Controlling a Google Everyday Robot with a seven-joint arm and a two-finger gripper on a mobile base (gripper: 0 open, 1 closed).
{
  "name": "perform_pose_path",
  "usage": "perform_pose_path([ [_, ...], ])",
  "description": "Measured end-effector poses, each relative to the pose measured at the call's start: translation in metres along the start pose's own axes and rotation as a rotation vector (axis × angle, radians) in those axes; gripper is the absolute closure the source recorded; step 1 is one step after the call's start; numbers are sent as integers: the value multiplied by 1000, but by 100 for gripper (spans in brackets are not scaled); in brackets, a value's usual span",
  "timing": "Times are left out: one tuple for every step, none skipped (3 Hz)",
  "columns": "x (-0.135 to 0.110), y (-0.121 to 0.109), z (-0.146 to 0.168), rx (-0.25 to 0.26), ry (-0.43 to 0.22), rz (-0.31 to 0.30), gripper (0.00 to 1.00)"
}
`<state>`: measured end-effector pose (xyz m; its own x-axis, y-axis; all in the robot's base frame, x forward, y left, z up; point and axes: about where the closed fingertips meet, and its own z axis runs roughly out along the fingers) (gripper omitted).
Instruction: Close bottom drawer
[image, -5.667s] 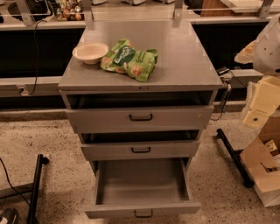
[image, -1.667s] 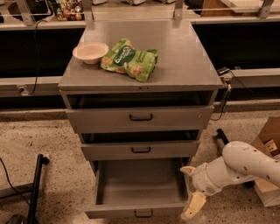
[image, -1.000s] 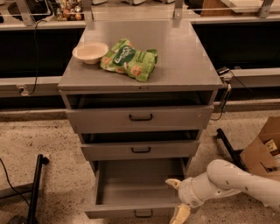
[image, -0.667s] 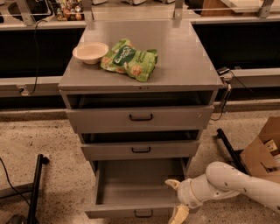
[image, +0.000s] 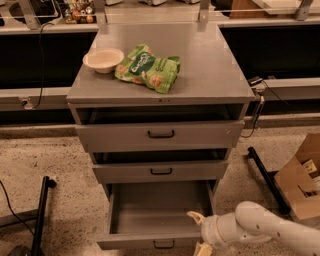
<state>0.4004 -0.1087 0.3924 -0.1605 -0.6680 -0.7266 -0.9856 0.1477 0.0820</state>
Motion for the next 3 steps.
perform_pose_path([
  [8,9,7,-6,-19,-42,0],
  [34,-11,15,54,-10,14,0],
  [77,-31,46,142,-40,74,0],
])
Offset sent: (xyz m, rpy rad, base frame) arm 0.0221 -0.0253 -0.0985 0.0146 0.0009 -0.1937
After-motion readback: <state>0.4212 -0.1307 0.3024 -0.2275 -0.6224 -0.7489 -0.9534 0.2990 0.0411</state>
